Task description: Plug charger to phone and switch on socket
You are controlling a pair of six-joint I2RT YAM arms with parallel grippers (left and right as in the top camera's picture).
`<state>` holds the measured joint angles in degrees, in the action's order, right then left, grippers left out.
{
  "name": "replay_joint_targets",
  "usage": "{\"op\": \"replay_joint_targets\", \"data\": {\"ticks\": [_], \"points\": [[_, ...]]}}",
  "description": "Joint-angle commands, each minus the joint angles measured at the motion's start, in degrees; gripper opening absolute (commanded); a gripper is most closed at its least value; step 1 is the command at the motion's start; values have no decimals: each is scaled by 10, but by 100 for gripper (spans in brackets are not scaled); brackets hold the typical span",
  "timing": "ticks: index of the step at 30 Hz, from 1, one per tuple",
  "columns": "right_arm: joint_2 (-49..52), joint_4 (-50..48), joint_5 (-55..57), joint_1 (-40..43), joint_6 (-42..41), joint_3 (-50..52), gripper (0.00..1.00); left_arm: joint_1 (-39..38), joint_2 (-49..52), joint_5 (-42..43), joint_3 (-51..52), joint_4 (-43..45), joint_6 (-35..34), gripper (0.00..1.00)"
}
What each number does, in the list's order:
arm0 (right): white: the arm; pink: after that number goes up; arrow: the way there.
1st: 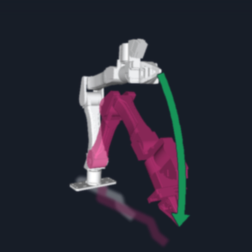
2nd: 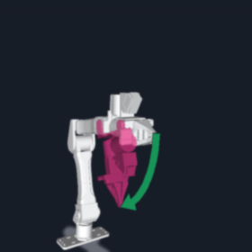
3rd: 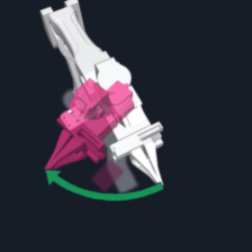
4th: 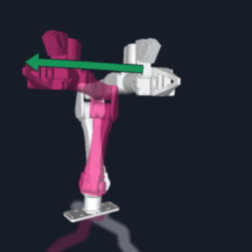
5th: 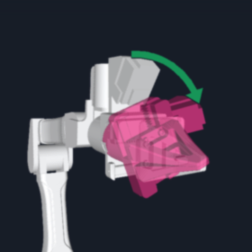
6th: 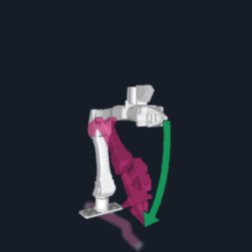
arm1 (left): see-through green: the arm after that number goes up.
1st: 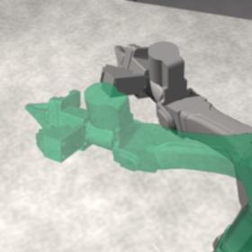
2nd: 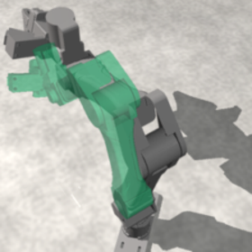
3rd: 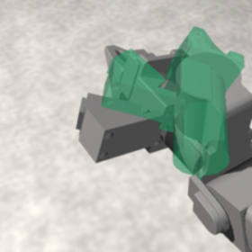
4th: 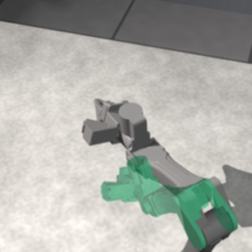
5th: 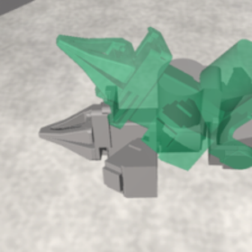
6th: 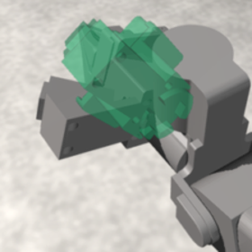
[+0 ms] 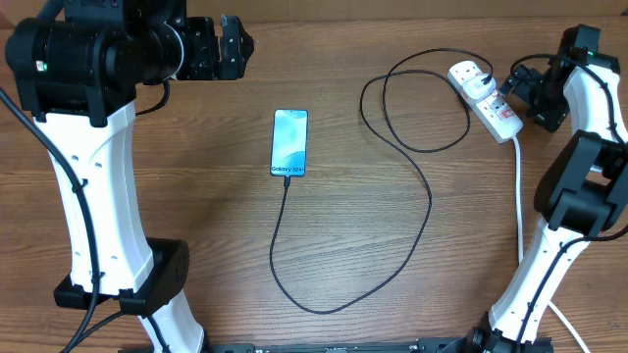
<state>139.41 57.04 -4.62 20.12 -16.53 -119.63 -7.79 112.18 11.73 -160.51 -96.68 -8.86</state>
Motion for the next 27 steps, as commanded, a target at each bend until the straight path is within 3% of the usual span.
{"op": "replay_joint_targets", "data": {"ticks": [1,27], "points": [[14,0,7,1,-4,4,100,-1,3,-3,2,-1,0,100],[18,-2,5,-22,-2,4,100,-1,3,-3,2,-1,0,100]]}}
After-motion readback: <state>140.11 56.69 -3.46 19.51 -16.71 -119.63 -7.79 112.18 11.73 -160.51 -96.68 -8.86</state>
